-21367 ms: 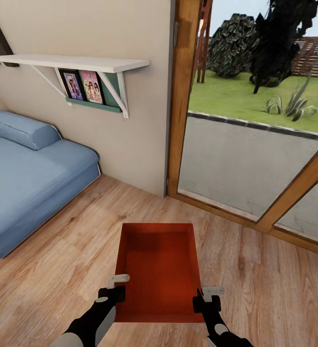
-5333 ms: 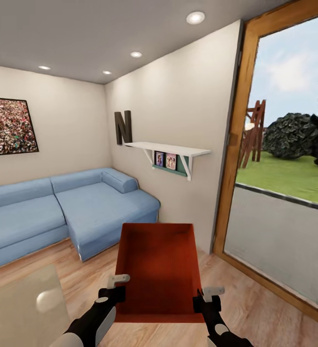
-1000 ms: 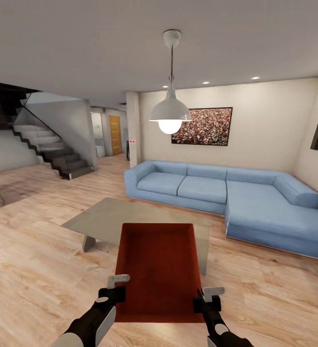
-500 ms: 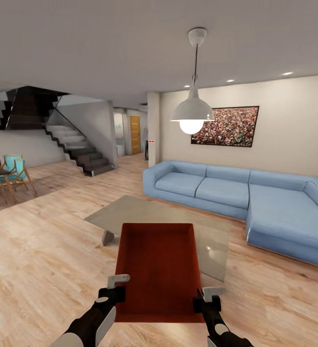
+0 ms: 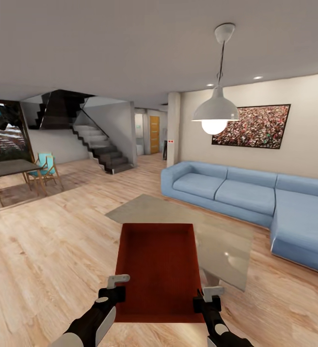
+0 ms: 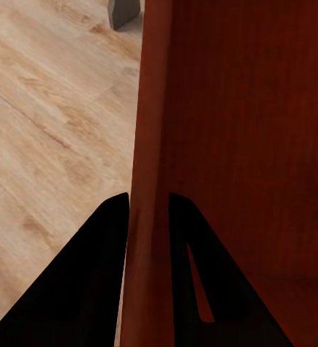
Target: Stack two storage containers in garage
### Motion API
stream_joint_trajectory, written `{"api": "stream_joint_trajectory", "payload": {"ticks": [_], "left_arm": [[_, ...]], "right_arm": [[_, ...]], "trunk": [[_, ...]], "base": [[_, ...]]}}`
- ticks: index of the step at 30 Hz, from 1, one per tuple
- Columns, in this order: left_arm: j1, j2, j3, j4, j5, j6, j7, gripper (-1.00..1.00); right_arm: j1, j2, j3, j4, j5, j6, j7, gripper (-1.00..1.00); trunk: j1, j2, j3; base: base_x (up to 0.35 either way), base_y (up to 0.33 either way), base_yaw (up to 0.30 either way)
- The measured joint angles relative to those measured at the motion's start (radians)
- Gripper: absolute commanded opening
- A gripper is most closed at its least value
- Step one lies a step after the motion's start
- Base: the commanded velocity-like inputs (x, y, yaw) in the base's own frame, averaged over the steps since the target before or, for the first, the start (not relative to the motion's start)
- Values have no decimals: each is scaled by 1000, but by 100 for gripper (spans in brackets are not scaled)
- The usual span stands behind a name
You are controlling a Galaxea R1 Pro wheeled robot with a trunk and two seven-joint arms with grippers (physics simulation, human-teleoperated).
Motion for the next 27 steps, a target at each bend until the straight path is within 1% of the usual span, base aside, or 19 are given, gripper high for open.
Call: {"api": "stream_joint_trajectory", "payload": {"ticks": [27], "left_arm": [[0, 0, 0, 0, 1, 0, 0, -100]], "right_arm": [[0, 0, -3, 0, 3, 0, 0, -100]], "trunk": [[0, 0, 0]], "base": [[0, 0, 276]]}}
